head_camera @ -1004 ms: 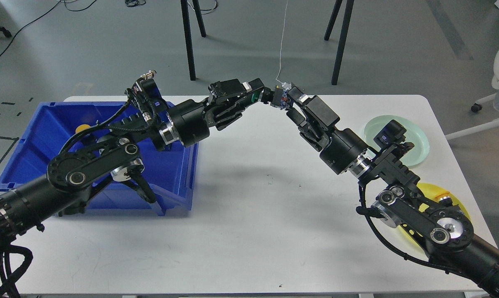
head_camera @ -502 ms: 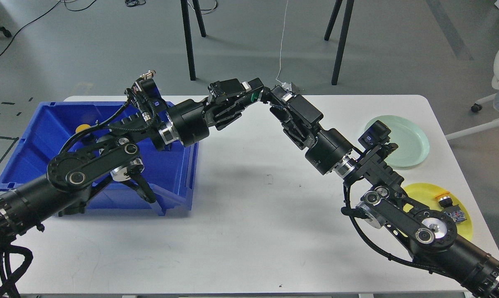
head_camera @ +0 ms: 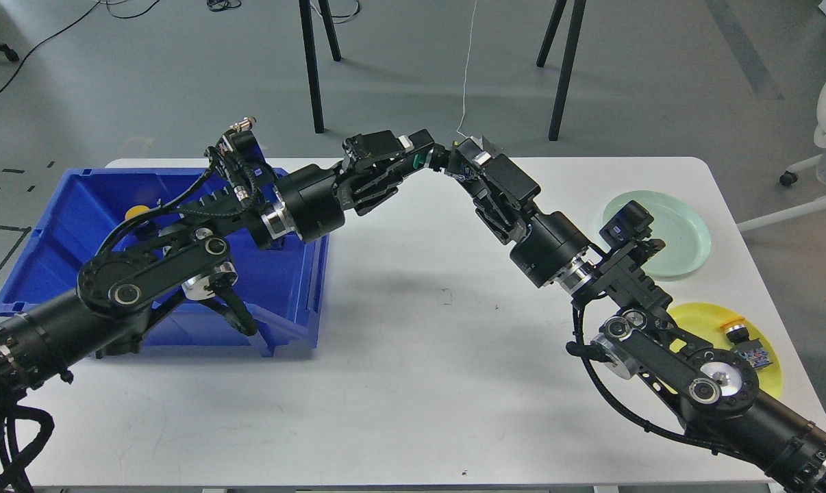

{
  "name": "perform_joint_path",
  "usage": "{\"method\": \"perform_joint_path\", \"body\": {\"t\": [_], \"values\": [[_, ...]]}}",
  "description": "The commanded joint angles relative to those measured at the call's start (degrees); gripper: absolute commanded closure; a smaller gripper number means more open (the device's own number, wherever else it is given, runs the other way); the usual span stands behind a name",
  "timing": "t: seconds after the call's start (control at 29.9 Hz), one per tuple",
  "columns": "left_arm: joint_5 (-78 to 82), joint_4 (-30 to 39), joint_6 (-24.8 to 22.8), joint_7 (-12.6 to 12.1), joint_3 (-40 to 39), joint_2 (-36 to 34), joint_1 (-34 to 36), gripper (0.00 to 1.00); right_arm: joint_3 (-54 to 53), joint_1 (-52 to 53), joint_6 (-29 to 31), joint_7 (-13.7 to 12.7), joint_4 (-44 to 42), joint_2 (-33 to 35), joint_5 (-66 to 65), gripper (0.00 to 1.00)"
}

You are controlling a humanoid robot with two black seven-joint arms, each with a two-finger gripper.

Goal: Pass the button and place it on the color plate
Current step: 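Grasp the green button with the right gripper and release the left gripper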

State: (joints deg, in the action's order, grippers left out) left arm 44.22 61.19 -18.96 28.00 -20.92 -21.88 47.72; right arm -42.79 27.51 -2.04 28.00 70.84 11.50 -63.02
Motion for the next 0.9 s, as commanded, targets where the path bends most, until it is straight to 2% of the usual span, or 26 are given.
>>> {"method": "perform_joint_path", "body": {"t": [0.0,0.1,0.2,0.5,0.54,0.64,0.77,0.87], "values": [[0.0,0.0,0.1,0.0,0.0,0.1,0.0,0.86,0.1,0.0,0.0,0.0,0.0,-0.2,-0.1,0.57],[0.0,0.0,0.0,0.0,0.0,0.1,0.0,0.86,0.3,0.2,0.0,0.0,-0.1,-0.2,-0.1,0.78],[0.0,0.0,0.0,0.0,-0.1,0.0,-0.3,0.86,0.3,0.3,0.1,0.0,-0.1,-0.2,-0.1,0.91],[0.0,0.0,0.0,0.0,-0.3,0.1,-0.4,0.82,0.3,0.3,0.1,0.0,0.0,-0.2,-0.1,0.98],[0.0,0.0,0.1,0.0,-0.3,0.1,-0.4,0.78,0.3,0.3,0.1,0.0,0.0,-0.2,-0.1,0.99],[-0.1,0.0,0.2,0.0,-0.7,0.3,-0.6,0.50,0.3,0.2,0.0,0.0,0.0,-0.2,-0.1,0.99],[-0.1,0.0,-0.1,0.0,-3.5,0.4,-2.0,0.22,0.2,-0.1,-0.1,0.0,0.0,-0.1,-0.1,0.99],[0.0,0.0,-0.4,0.0,-4.4,0.4,-2.5,0.17,0.2,-0.3,-0.9,0.0,0.0,-0.1,-0.1,0.99]]}}
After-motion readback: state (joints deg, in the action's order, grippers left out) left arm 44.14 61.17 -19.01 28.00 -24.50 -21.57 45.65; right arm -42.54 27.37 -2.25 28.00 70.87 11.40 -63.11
